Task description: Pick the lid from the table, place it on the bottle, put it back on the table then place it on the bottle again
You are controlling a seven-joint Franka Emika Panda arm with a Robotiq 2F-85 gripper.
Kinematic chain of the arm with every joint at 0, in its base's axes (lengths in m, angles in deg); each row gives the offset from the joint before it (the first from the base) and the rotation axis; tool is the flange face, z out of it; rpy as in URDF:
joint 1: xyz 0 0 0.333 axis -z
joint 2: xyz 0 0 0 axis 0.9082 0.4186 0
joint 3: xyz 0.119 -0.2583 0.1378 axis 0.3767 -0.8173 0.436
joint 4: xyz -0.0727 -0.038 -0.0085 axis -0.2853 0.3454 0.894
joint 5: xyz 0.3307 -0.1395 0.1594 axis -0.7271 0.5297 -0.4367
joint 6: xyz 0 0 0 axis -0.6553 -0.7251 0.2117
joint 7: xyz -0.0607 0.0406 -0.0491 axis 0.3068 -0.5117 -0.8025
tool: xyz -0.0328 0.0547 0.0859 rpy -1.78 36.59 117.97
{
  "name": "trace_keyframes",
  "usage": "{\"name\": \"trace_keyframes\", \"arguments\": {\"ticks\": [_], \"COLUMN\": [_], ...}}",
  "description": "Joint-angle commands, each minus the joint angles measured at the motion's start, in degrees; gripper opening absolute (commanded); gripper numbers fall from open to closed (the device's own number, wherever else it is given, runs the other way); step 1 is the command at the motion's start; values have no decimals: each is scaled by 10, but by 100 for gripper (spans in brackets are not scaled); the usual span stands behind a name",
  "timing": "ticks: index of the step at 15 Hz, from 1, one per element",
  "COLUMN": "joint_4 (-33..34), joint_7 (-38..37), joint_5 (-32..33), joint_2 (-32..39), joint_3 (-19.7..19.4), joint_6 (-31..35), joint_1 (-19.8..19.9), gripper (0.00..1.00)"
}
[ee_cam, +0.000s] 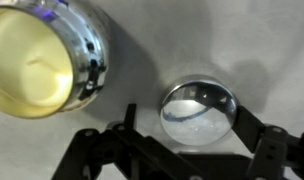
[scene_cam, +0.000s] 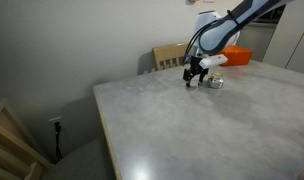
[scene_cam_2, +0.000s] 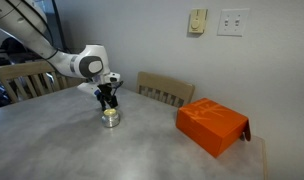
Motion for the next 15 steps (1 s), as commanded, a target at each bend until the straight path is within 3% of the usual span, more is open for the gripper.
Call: {"name": "trace_keyframes", "arguments": {"ticks": [1, 5, 15], "joint_4": [21, 29, -35], "joint_7": [14, 19, -15], "joint_5": [-5, -8, 31], "joint_2": [5, 6, -89], "joint_3": [8, 13, -24], "joint_6": [-34, -44, -6], "joint_1": [10, 14, -11], "gripper": [68, 44, 44]}}
